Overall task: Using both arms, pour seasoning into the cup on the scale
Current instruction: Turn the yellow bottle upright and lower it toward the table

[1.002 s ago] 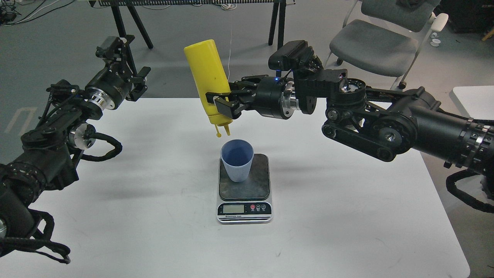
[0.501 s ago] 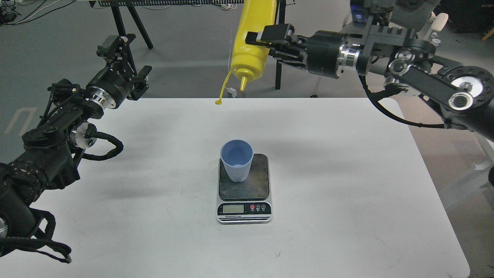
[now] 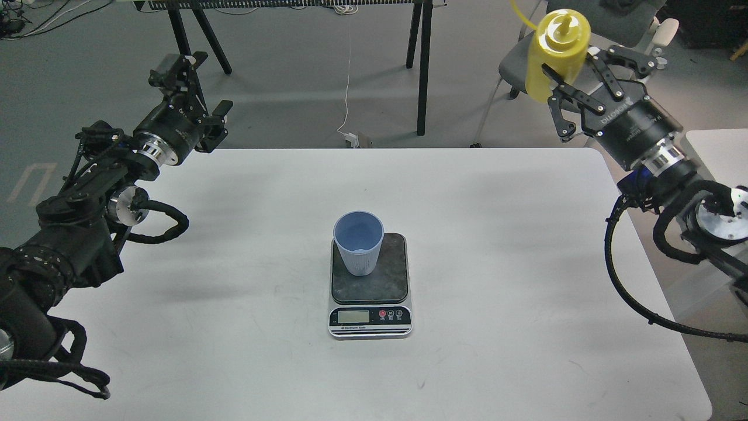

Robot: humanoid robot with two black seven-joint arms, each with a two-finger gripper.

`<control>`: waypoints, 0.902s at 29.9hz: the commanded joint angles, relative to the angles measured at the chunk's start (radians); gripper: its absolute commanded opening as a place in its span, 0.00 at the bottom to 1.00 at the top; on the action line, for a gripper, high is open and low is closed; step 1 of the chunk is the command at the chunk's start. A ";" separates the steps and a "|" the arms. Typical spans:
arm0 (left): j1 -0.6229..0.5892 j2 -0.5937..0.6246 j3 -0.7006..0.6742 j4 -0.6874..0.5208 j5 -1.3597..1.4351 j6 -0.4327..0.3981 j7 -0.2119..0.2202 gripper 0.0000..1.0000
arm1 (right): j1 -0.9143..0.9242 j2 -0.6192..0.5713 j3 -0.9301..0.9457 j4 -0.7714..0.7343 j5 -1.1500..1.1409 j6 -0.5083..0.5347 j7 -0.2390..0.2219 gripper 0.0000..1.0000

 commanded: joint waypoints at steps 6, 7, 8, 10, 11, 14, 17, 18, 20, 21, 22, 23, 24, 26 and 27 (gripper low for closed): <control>0.001 0.007 0.006 0.001 0.002 0.000 0.000 0.99 | -0.328 0.034 0.147 0.109 -0.041 0.000 0.124 0.30; 0.001 0.008 0.008 0.001 0.002 0.000 0.000 0.99 | -0.346 0.034 0.150 0.109 -0.045 0.000 0.134 0.30; 0.001 0.008 0.008 0.001 0.002 0.000 0.000 0.99 | -0.362 0.034 0.150 0.106 -0.048 0.000 0.140 0.30; 0.001 0.008 0.006 0.001 0.002 0.000 0.000 0.99 | -0.385 0.036 0.149 0.094 -0.061 0.000 0.146 0.30; 0.001 0.005 0.006 0.001 0.002 0.000 0.000 0.99 | -0.395 0.036 0.147 0.088 -0.069 0.000 0.155 0.30; 0.003 0.004 0.006 0.001 0.002 0.000 0.000 0.99 | -0.424 0.054 0.149 0.045 -0.103 0.000 0.164 0.30; 0.004 0.004 0.009 0.001 0.003 0.000 0.000 0.99 | -0.435 0.105 0.144 -0.030 -0.109 0.000 0.163 0.30; 0.004 0.004 0.009 0.001 0.003 0.000 0.000 0.99 | -0.441 0.111 0.143 -0.053 -0.109 0.000 0.161 0.30; 0.003 0.004 0.009 0.001 0.003 0.000 0.000 0.99 | -0.455 0.120 0.140 -0.096 -0.109 0.000 0.158 0.31; 0.001 0.004 0.009 0.001 0.003 0.000 0.000 0.99 | -0.457 0.122 0.136 -0.112 -0.111 0.000 0.157 0.31; 0.001 0.004 0.009 0.001 0.003 0.000 0.000 0.99 | -0.457 0.123 0.135 -0.126 -0.112 0.000 0.157 0.31; 0.001 0.002 0.009 0.001 0.003 0.000 0.000 0.99 | -0.457 0.128 0.133 -0.141 -0.118 0.000 0.155 0.32; 0.001 0.002 0.009 0.001 0.003 0.000 0.000 0.99 | -0.458 0.145 0.130 -0.167 -0.126 0.000 0.154 0.32; 0.003 -0.001 0.009 0.001 0.003 0.000 0.000 0.99 | -0.460 0.187 0.129 -0.204 -0.147 0.000 0.146 0.32; 0.003 -0.001 0.009 0.001 0.003 0.000 0.000 0.99 | -0.460 0.203 0.130 -0.212 -0.158 0.000 0.145 0.32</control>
